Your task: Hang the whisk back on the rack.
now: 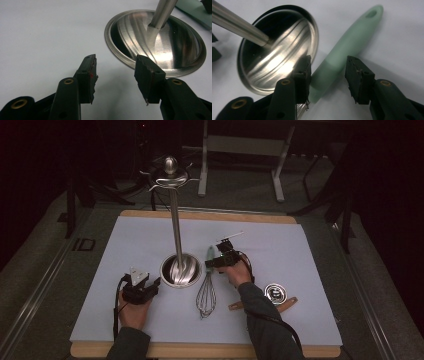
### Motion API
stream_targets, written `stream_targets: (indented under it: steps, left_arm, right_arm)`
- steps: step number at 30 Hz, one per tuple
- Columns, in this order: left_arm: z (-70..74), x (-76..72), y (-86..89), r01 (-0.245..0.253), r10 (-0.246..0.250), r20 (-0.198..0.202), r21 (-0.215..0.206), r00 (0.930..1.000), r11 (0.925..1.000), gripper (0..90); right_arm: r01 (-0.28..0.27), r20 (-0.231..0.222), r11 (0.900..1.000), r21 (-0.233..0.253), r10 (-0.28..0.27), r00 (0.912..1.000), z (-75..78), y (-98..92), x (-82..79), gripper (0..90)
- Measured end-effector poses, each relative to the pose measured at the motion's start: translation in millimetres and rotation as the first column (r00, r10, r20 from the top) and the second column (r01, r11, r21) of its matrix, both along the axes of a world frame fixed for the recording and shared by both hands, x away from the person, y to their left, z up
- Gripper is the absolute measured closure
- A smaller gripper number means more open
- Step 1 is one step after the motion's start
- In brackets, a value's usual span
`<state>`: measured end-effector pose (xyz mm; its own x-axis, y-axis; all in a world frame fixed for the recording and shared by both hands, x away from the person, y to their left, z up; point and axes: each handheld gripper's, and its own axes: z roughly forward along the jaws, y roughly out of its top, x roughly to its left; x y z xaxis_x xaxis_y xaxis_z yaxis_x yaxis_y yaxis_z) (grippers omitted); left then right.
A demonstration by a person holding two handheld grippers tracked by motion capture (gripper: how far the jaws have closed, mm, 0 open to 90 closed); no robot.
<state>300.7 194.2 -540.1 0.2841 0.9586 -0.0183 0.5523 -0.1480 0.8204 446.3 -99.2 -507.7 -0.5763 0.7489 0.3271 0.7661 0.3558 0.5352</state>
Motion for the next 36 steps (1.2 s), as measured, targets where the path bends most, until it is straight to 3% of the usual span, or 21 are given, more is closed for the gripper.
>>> stream_targets:
  steps: [7,10,12,13,16,21,27,29,36]
  left_arm:
    - [0.0,0.2,-0.2,0.0,0.0,-0.003,0.001,1.0,1.0,52.3]
    - [-0.1,0.4,0.1,0.0,0.0,-0.005,-0.001,1.0,1.0,52.2]
    - [0.0,0.3,0.2,0.001,-0.001,-0.006,-0.002,1.0,1.0,52.2]
    - [0.0,0.3,0.2,0.0,0.0,-0.006,-0.002,1.0,1.0,52.1]
    - [0.0,0.3,0.1,0.0,0.0,-0.004,0.0,1.0,1.0,52.1]
    - [0.0,0.4,0.1,0.0,0.0,-0.004,-0.001,1.0,1.0,52.1]
    - [0.1,0.3,0.4,0.0,0.0,-0.006,-0.002,1.0,1.0,52.0]
    - [0.1,0.3,0.4,0.001,-0.001,-0.005,-0.002,1.0,1.0,51.9]
    - [0.1,0.4,0.6,0.0,0.0,-0.007,-0.005,1.0,1.0,51.8]
  right_arm:
    - [-0.004,-0.065,0.999,0.045,0.007,0.9979,-2.9,7.2,1.0,57.0]
    - [-0.04,-0.093,0.997,0.07,0.046,0.9946,-4.0,16.1,-0.9,58.8]
    - [-0.06,-0.09,0.996,0.069,0.066,0.9937,-2.5,22.8,-3.0,59.3]
    - [-0.056,-0.084,0.998,0.03,0.058,0.9948,-0.2,28.3,-4.8,58.9]
    - [-0.053,-0.085,0.999,-0.008,0.052,0.995,2.5,32.8,-6.1,59.1]
    - [-0.074,-0.167,0.997,0.001,0.073,0.9832,-4.7,33.9,-8.2,59.6]
    - [-0.085,-0.143,0.996,-0.021,0.081,0.9864,-4.4,39.0,-12.4,62.8]
    - [-0.065,-0.155,0.998,0.014,0.067,0.9857,-3.5,38.1,-12.0,65.7]
    - [-0.028,-0.151,0.998,0.052,0.036,0.9878,-2.9,37.4,-13.2,68.5]
